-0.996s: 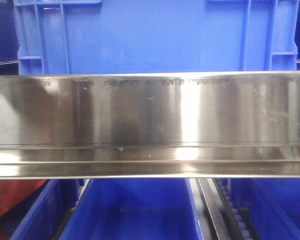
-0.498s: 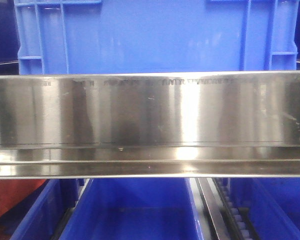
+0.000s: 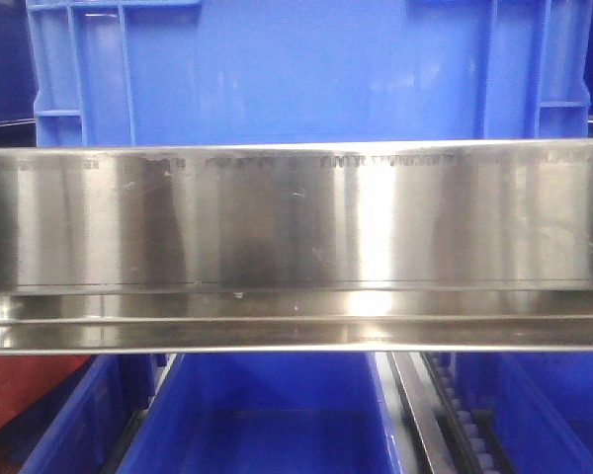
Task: Place cylindrical capacitor in blue bin on shelf
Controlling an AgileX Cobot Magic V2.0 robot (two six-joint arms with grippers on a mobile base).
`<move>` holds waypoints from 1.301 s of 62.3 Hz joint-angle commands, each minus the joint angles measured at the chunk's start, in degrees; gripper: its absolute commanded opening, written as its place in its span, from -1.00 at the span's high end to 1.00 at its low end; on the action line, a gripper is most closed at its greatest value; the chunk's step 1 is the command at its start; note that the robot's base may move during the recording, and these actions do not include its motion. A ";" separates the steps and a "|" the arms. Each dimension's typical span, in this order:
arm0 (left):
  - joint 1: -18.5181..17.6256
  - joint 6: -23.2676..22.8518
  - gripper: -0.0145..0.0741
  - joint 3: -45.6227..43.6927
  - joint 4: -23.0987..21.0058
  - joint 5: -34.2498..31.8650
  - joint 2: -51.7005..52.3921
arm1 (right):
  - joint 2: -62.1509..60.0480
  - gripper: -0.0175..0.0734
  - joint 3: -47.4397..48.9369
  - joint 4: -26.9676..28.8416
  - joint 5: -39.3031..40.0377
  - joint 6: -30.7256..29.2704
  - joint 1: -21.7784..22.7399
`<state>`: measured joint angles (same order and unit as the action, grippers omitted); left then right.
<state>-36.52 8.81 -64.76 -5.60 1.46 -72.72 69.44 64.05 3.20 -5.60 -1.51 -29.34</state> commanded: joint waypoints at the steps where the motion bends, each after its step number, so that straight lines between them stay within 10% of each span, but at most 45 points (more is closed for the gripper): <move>1: -0.47 0.07 0.75 -0.55 -0.36 -2.61 -0.14 | 0.44 0.85 0.67 -0.46 1.82 -0.21 -0.14; 16: -0.47 0.07 -0.37 -0.55 -0.36 -2.38 -0.14 | 0.56 -0.28 0.67 -0.46 -0.14 -0.21 -0.14; 27: -0.47 0.07 -0.56 -0.55 -0.79 -2.26 0.36 | 0.41 -0.44 0.67 -0.46 -0.39 -0.21 -0.14; 38: -0.47 0.07 -0.20 -0.55 -0.79 0.35 4.13 | -3.01 0.07 0.67 -0.46 -2.33 -0.21 -0.14; 50: -0.20 0.07 0.93 -0.55 -0.79 -0.96 8.54 | -7.09 0.94 0.67 -0.46 -2.91 -0.21 -0.14; 81: -0.20 0.07 0.92 16.66 -2.68 2.01 28.53 | -24.26 0.98 -15.15 -0.46 -2.52 -0.21 -0.14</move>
<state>-36.57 8.94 -52.60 -6.74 4.28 -48.91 49.28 53.49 3.09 -9.39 -1.51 -29.44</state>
